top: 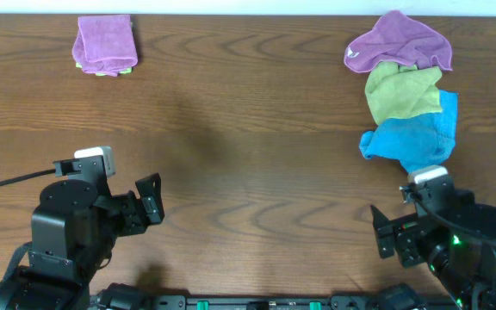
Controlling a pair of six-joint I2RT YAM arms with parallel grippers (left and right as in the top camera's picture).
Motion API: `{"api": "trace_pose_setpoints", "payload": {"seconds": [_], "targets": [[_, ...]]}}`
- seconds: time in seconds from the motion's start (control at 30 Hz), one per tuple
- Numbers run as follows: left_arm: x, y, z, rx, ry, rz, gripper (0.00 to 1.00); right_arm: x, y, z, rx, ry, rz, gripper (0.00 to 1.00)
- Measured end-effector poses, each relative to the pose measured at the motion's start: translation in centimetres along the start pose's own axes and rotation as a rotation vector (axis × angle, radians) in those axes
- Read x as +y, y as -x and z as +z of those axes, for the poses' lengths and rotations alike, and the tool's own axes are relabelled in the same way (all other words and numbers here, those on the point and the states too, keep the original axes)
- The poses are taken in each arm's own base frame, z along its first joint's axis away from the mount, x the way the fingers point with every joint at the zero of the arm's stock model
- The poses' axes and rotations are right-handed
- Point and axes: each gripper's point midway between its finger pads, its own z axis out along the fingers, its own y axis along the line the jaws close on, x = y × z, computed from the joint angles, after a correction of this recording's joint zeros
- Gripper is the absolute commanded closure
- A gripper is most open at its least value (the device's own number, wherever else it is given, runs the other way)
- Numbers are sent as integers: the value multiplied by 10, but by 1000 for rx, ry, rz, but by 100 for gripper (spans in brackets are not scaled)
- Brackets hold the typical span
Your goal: Fold the cloth
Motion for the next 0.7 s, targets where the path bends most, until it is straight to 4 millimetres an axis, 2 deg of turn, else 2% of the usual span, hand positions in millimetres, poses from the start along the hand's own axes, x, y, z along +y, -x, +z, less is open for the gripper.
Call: {"api": "trace_pose_setpoints", "payload": {"seconds": [0.33,0.5,0.6,0.7], "targets": [[1,-1,0,5,2,-2,5,0,-3,0,12,-3,-2,1],[11,-21,-11,49,35,14,5,-1,-3,0,12,-3,-2,1],[17,-12,-27,-71,33,49,5,0,-3,0,12,-3,-2,1],[21,2,-41,-296,10,164,5,-1,-3,0,13,-4,-2,1]]}}
